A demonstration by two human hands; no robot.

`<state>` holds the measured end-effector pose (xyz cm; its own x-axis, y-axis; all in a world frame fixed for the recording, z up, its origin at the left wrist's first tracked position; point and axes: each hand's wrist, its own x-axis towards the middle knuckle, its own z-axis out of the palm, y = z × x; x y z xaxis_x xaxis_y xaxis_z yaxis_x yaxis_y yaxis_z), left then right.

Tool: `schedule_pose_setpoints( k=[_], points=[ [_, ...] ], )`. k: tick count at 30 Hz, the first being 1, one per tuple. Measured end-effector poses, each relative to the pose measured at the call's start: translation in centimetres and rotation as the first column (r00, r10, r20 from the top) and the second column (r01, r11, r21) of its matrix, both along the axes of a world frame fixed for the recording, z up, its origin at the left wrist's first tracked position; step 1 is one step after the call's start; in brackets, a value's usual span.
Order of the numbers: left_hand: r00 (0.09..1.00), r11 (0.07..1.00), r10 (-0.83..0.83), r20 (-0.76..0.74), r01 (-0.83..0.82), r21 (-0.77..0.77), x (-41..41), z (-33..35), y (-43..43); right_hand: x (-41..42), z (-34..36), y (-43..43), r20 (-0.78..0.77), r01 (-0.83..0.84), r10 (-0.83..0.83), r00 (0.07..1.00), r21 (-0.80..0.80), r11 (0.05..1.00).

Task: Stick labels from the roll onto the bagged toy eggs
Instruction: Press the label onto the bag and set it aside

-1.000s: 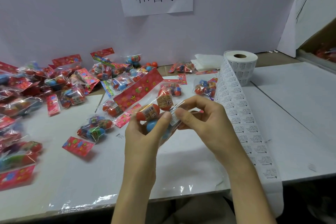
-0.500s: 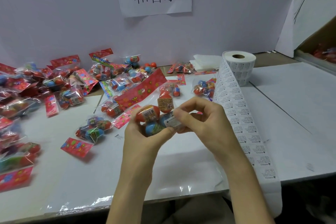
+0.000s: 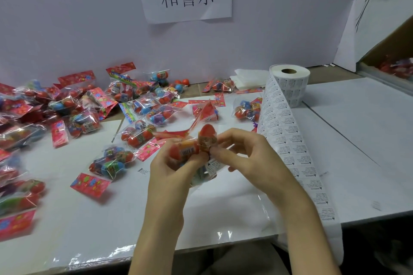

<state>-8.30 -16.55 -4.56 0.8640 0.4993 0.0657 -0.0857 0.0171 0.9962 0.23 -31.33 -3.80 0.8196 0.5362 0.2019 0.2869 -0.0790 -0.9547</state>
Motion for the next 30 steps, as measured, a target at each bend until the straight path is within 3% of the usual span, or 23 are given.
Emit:
schedule_pose_setpoints(
  k=[5,13,21,25,30],
  points=[
    [1.0,1.0,0.004,0.018,-0.005,0.015,-0.1,0.0,0.1,-0.2,0.2,-0.2,-0.019,-0.033,0.032,0.999,-0.035,0.999],
    [0.995,0.993,0.015,0.099,-0.003,-0.121,0.4,0.2,-1.0,-0.3,0.6,-0.1,-0.101,-0.054,0.063,0.993,0.097,0.994],
    [0.994,0.975,0.091,0.066,-0.075,-0.211,0.4,0.4,-1.0,-0.1,0.3,-0.5,-0.058,-0.099,0.101,0.993,0.049,0.994],
    [0.991,0.959,0.12,0.066,-0.098,-0.266,0.4,0.7,-1.0,0.1,-0.2,-1.1,-0.011,-0.177,0.177,0.984,-0.08,0.981],
    [0.996,0.979,0.075,0.053,-0.064,-0.193,0.4,0.5,-0.7,0.5,-0.4,-1.5,-0.033,-0.182,0.181,0.983,-0.038,0.983]
  ],
)
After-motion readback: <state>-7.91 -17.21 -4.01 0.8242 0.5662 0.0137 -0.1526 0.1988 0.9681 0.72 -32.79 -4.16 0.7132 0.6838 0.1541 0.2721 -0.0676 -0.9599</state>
